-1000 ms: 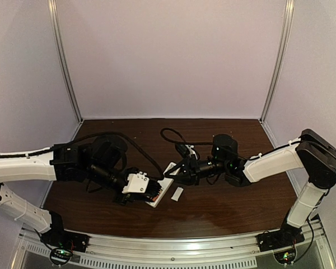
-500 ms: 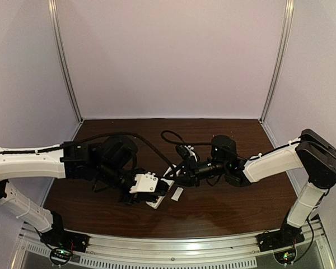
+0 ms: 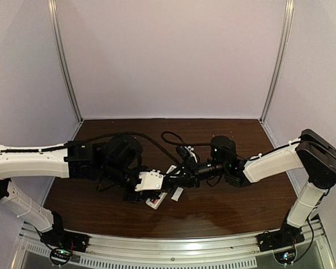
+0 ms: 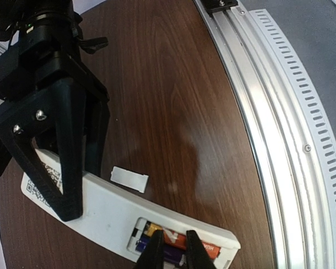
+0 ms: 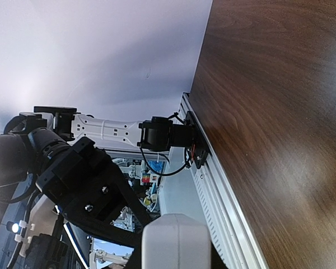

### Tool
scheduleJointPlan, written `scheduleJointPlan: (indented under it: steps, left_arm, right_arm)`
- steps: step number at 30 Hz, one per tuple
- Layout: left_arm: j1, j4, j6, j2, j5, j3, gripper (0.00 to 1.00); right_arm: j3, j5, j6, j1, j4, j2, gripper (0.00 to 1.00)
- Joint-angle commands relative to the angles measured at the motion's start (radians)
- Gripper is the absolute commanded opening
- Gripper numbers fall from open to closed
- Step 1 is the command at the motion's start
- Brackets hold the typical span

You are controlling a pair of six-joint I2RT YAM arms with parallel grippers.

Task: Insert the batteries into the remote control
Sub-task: Load the battery into the battery compartment.

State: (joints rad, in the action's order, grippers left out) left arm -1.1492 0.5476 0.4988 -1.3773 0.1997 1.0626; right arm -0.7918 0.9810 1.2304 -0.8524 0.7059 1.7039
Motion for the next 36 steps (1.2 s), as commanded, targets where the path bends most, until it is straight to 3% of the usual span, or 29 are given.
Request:
scheduleJointPlan:
  steps: [1, 4, 7, 11, 13, 15, 22, 26, 36]
  left_arm:
    - [0.002, 0.014, -0.059, 0.021, -0.091, 0.0, 0.16]
    - [0.013, -0.047, -0.116, 0.07, -0.102, -0.015, 0.25]
    - [0.027, -0.098, -0.168, 0.136, -0.125, -0.026, 0.44]
    - [0.046, -0.174, -0.278, 0.213, -0.209, -0.063, 0.8]
    - [0.063, -0.186, -0.351, 0.23, -0.212, -0.07, 0.92]
    - [0.081, -0.194, -0.427, 0.23, -0.171, -0.07, 0.97]
    - [0.105, -0.25, -0.619, 0.168, 0.07, -0.05, 0.96]
    - [0.107, -0.269, -0.666, 0.104, 0.147, -0.032, 0.83]
    - [0.132, -0.259, -0.702, 0.036, 0.126, -0.021, 0.54]
  right_arm:
    - [-0.01, 0.02, -0.024, -0.01, 0.065, -0.051, 0.0]
    - [-0.015, 0.008, -0.074, -0.003, 0.006, -0.06, 0.0]
    - [-0.012, -0.007, -0.107, 0.009, -0.03, -0.077, 0.0]
    - [-0.011, -0.029, -0.155, 0.019, -0.082, -0.111, 0.0]
    - [-0.011, -0.038, -0.176, 0.02, -0.093, -0.126, 0.0]
    - [-0.012, -0.054, -0.197, 0.023, -0.106, -0.143, 0.0]
    - [-0.093, -0.143, -0.415, 0.027, -0.381, -0.213, 0.0]
    - [-0.114, -0.169, -0.465, 0.027, -0.443, -0.238, 0.0]
    - [-0.115, -0.174, -0.465, 0.027, -0.445, -0.276, 0.0]
